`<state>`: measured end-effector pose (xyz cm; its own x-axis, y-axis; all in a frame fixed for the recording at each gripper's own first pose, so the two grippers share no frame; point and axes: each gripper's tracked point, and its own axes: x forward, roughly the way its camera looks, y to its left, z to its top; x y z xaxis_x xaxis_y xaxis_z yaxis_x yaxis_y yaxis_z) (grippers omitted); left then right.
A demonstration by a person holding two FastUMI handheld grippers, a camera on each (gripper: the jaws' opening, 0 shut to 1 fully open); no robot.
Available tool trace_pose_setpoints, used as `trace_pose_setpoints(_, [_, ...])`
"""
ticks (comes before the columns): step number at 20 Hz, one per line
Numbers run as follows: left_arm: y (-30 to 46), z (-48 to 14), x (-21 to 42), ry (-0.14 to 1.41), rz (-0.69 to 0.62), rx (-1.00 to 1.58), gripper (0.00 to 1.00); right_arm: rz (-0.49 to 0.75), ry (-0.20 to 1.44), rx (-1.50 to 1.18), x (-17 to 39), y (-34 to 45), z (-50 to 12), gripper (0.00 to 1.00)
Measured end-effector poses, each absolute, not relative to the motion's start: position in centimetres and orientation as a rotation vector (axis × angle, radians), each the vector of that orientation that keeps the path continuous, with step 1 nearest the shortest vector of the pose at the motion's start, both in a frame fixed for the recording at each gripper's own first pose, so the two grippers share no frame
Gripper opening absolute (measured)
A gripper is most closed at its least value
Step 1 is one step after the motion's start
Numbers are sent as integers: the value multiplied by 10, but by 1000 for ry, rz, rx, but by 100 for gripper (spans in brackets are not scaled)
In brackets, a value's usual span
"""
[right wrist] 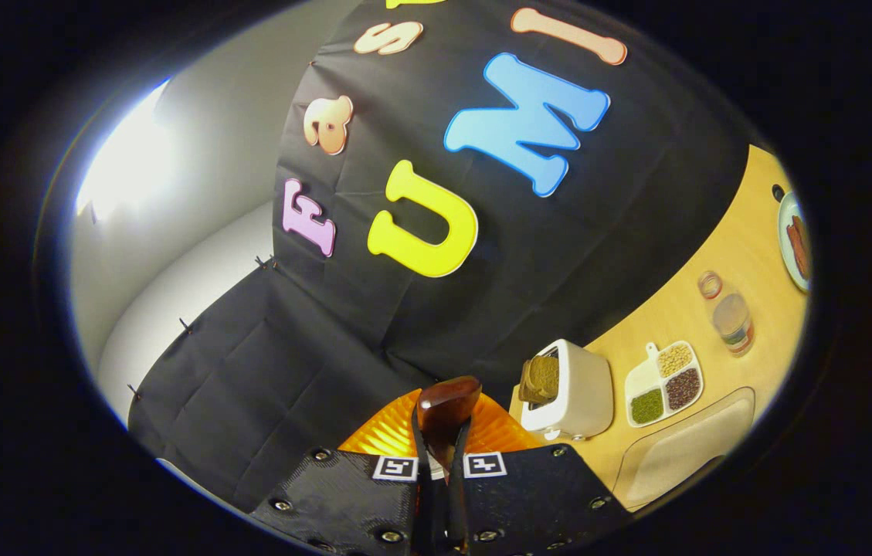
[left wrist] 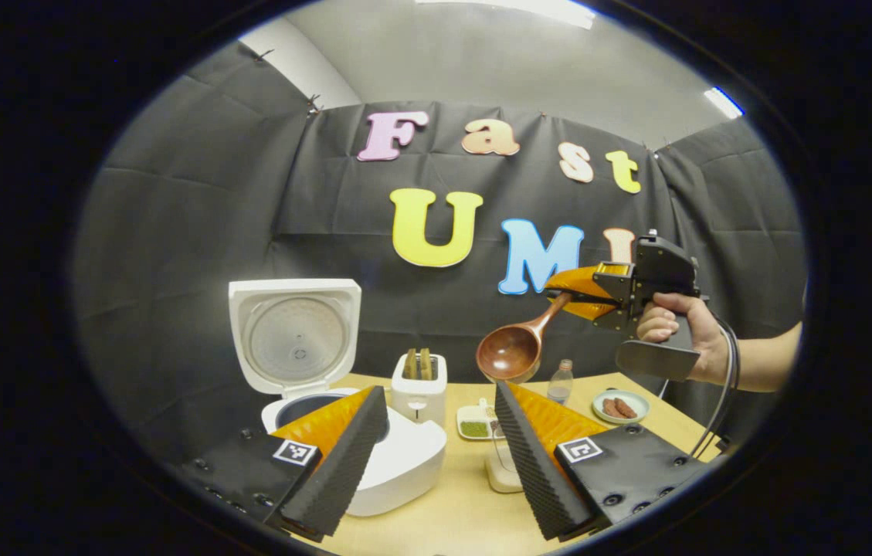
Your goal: Close the left gripper, press the button to open the rice cooker; take a wooden spoon from the chopstick holder with the right hand, scoop a spoonful of rice and pour it into the rice cooker, then put the wooden spoon back into the chopstick holder.
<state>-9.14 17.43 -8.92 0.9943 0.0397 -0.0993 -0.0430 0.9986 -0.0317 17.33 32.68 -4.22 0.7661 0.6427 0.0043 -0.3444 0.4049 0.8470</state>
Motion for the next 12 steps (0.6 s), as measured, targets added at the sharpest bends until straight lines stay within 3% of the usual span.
trace_pose_setpoints(12, [91, -84, -69, 111, -60, -1, 97, 372, 255, 830, 151, 180, -66, 7])
